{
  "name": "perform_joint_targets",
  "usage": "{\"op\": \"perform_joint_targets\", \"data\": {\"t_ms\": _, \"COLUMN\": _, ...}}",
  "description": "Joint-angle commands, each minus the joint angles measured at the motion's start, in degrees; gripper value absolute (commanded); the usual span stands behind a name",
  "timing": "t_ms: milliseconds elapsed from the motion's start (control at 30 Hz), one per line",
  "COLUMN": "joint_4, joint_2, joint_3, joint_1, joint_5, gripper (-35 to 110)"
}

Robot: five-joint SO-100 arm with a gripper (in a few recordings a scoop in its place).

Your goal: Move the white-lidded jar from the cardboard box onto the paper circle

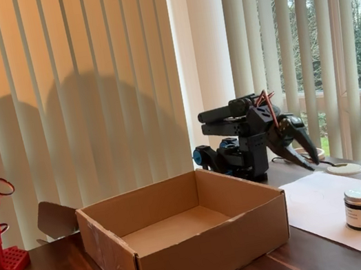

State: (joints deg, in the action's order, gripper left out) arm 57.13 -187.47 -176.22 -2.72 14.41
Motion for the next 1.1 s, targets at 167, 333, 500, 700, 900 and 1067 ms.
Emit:
{"op": "perform_joint_targets", "data": {"t_ms": 167, "joint_4": 14.7, "joint_2": -8.3, "joint_3": 1.8, "joint_1": -1.7, "joint_5": -7.4, "gripper": 0}}
{"op": "perform_joint_targets", "data": {"t_ms": 333, "joint_4": 17.1, "joint_2": -8.3, "joint_3": 2.5, "joint_1": -1.8, "joint_5": -6.9, "gripper": 0}}
{"op": "perform_joint_targets", "data": {"t_ms": 500, "joint_4": 17.2, "joint_2": -8.3, "joint_3": 2.5, "joint_1": -1.8, "joint_5": -6.9, "gripper": 0}}
{"op": "perform_joint_targets", "data": {"t_ms": 700, "joint_4": 17.2, "joint_2": -8.3, "joint_3": 2.5, "joint_1": -2.5, "joint_5": -6.3, "gripper": 0}}
{"op": "perform_joint_targets", "data": {"t_ms": 900, "joint_4": 17.2, "joint_2": -8.3, "joint_3": 2.5, "joint_1": -3.1, "joint_5": -5.8, "gripper": 0}}
{"op": "perform_joint_targets", "data": {"t_ms": 1067, "joint_4": 17.2, "joint_2": -8.3, "joint_3": 2.5, "joint_1": -3.1, "joint_5": -5.8, "gripper": 0}}
